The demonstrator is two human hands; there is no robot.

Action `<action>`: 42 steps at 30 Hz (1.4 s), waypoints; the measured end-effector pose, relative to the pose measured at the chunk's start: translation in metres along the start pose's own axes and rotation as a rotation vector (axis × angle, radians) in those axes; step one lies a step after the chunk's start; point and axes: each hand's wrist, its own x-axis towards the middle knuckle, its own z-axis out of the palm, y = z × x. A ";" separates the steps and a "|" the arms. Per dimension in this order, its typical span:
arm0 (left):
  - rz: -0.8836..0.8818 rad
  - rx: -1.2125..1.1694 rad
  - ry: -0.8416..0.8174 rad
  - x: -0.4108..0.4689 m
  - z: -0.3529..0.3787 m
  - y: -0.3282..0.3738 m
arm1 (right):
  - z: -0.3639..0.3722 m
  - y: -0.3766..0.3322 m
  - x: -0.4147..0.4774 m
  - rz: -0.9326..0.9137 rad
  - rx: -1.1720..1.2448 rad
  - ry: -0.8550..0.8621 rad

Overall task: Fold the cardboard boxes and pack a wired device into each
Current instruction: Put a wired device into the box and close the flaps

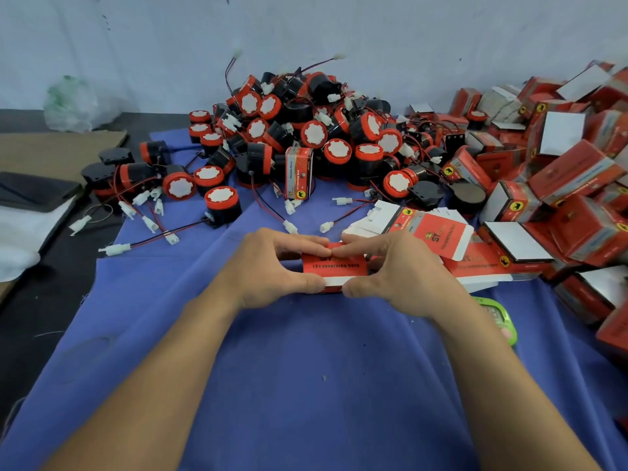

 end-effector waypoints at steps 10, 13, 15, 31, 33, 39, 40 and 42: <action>0.077 0.023 0.133 -0.006 0.010 0.005 | 0.003 0.005 -0.004 -0.031 0.118 0.021; 0.054 -0.018 0.144 -0.004 0.011 0.006 | 0.007 0.008 -0.006 -0.039 0.183 0.013; 0.049 -0.066 0.153 -0.004 0.012 0.006 | 0.008 0.009 -0.006 -0.047 0.206 0.025; -0.076 -0.318 0.072 -0.001 0.013 0.007 | 0.014 0.015 -0.003 0.004 0.368 0.083; -0.072 -0.313 0.060 -0.001 0.013 0.005 | 0.014 0.016 -0.003 0.009 0.377 0.078; -0.045 -0.280 0.061 -0.002 0.016 0.003 | 0.016 0.015 -0.003 0.017 0.356 0.094; -0.039 -0.262 0.045 -0.002 0.015 0.004 | 0.016 0.015 -0.003 0.016 0.352 0.101; -0.022 -0.188 0.021 -0.003 0.013 0.004 | 0.016 0.015 -0.003 0.010 0.341 0.116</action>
